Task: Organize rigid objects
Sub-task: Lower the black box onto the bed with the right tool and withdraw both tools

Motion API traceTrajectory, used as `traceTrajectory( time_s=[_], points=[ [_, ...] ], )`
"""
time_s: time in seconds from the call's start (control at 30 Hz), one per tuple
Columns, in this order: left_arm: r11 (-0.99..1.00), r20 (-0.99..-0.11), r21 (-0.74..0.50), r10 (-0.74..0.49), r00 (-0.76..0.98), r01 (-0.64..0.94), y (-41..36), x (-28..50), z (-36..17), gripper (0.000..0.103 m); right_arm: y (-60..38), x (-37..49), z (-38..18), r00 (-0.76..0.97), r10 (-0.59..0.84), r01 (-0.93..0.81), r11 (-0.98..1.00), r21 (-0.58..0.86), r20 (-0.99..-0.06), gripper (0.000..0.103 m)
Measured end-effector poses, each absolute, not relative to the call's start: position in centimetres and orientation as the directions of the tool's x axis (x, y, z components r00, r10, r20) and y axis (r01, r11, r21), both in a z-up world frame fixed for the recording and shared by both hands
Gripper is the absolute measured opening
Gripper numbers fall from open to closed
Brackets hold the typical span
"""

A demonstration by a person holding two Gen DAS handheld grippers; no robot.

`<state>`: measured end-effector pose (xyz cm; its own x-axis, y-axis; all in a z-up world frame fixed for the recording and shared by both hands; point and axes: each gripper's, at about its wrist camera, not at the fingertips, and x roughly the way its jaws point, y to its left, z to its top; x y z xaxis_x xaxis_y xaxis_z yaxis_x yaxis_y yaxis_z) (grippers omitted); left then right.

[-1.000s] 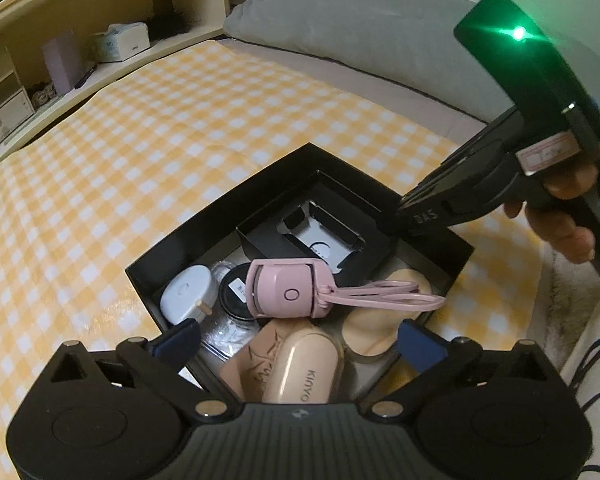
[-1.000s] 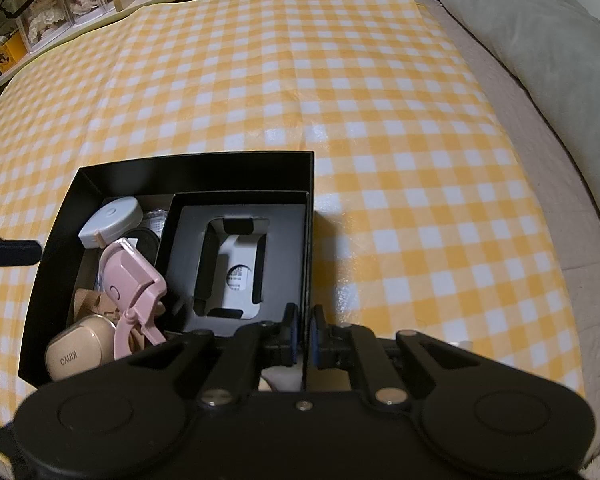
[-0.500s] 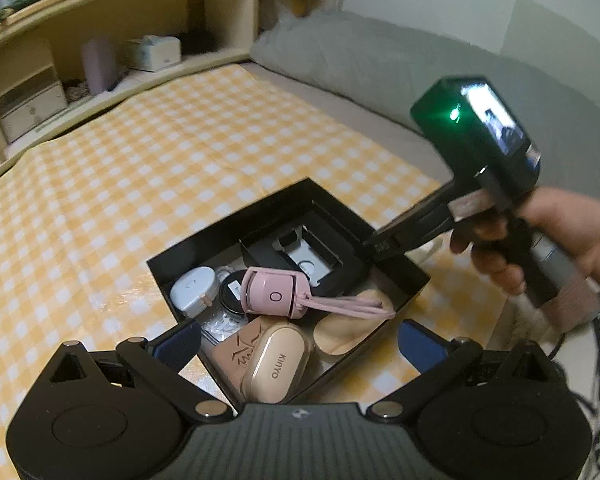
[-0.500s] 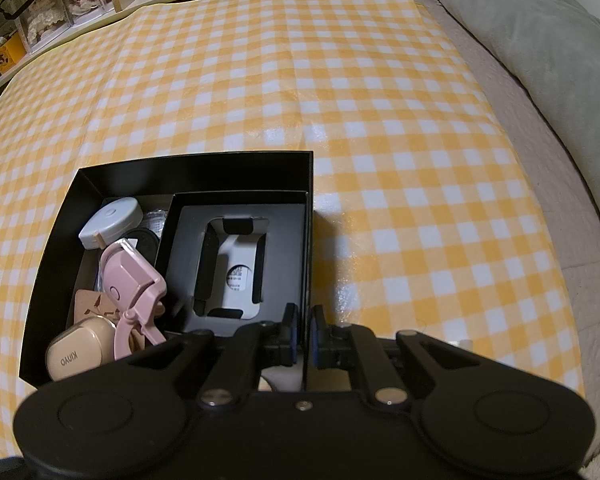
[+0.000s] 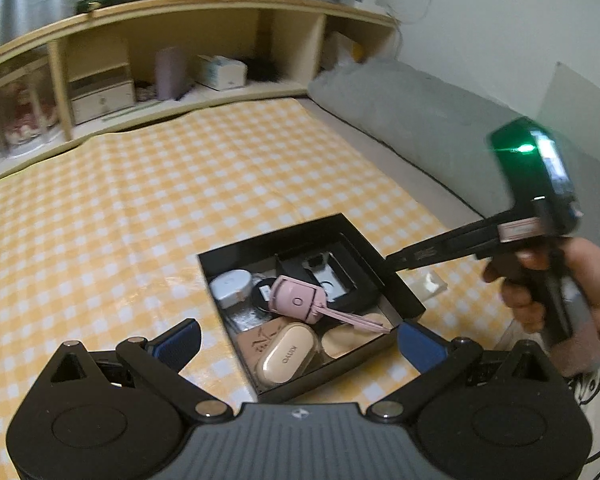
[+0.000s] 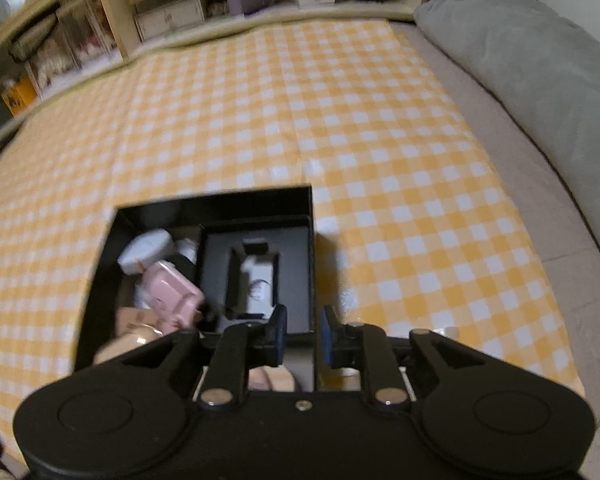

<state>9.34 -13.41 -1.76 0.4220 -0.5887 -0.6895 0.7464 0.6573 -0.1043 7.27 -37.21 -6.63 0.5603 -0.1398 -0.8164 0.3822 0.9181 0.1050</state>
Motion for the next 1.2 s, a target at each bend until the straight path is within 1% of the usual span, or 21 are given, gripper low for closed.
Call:
traceTrajectory(
  time_s=[0.1,0.13,0.17,0.23,0.3,0.4,0.5,0.57,0.8,0.97,1.07,1.13,1.2],
  points=[
    [0.689,-0.671,-0.119,-0.586,0.454,0.714,-12.1,8.8,-1.1,0.103,-36.4,5.2,-4.0,0.623,-0.132,0.376,0.915,0.147,-0.771,0.031],
    [0.701,-0.662,-0.122,-0.585,0.469,0.703,-11.7,8.6,-0.9,0.103,-35.9,4.6,-3.3,0.64,-0.132,0.368,0.918,0.151,-0.757,0.036],
    [0.712,-0.656,-0.123,-0.581,0.482,0.691,-11.3,8.4,-0.8,0.103,-35.4,3.8,-2.6,0.655,-0.132,0.359,0.921,0.152,-0.744,0.044],
    [0.732,-0.645,-0.126,-0.573,0.506,0.669,-10.5,7.9,-0.5,0.103,-34.4,2.1,-1.3,0.681,-0.13,0.346,0.924,0.16,-0.72,0.053],
    [0.755,-0.639,-0.115,-0.554,0.534,0.646,-9.9,7.2,-0.4,0.103,-33.4,0.9,-0.8,0.696,-0.138,0.346,0.925,0.16,-0.705,0.055],
    [0.77,-0.629,-0.102,-0.54,0.559,0.63,-9.1,6.5,-0.3,0.103,-32.1,-1.2,-0.3,0.708,-0.154,0.35,0.924,0.154,-0.689,0.061],
    [0.78,-0.618,-0.122,-0.543,0.568,0.613,-8.2,5.7,-0.2,0.103,-31.1,-3.2,0.2,0.722,-0.169,0.355,0.923,0.149,-0.671,0.068],
    [0.786,-0.608,-0.127,-0.543,0.579,0.605,-7.8,5.2,-0.2,0.103,-30.6,-4.3,0.2,0.729,-0.184,0.365,0.919,0.147,-0.659,0.075],
    [0.8,-0.591,-0.119,-0.533,0.605,0.589,-6.7,3.6,-0.7,0.103,-28.1,-7.0,-0.2,0.755,-0.248,0.377,0.922,0.093,-0.608,0.087],
    [0.814,-0.574,-0.064,-0.503,0.646,0.577,-6.3,2.5,-1.1,0.103,-26.6,-8.4,-0.4,0.771,-0.301,0.4,0.915,0.058,-0.562,0.098],
    [0.831,-0.56,-0.015,-0.467,0.684,0.556,-6.1,2.0,-1.2,0.103,-25.9,-9.0,-0.6,0.771,-0.347,0.423,0.906,0.022,-0.534,0.1],
    [0.839,-0.554,-0.007,-0.457,0.696,0.544,-5.9,1.9,-1.3,0.103,-25.7,-9.2,-0.7,0.772,-0.36,0.433,0.901,0.019,-0.523,0.103],
    [0.846,-0.547,-0.001,-0.448,0.708,0.534,-5.6,1.8,-1.4,0.103,-25.6,-9.5,-0.9,0.781,-0.361,0.431,0.902,0.022,-0.509,0.103]
  ],
)
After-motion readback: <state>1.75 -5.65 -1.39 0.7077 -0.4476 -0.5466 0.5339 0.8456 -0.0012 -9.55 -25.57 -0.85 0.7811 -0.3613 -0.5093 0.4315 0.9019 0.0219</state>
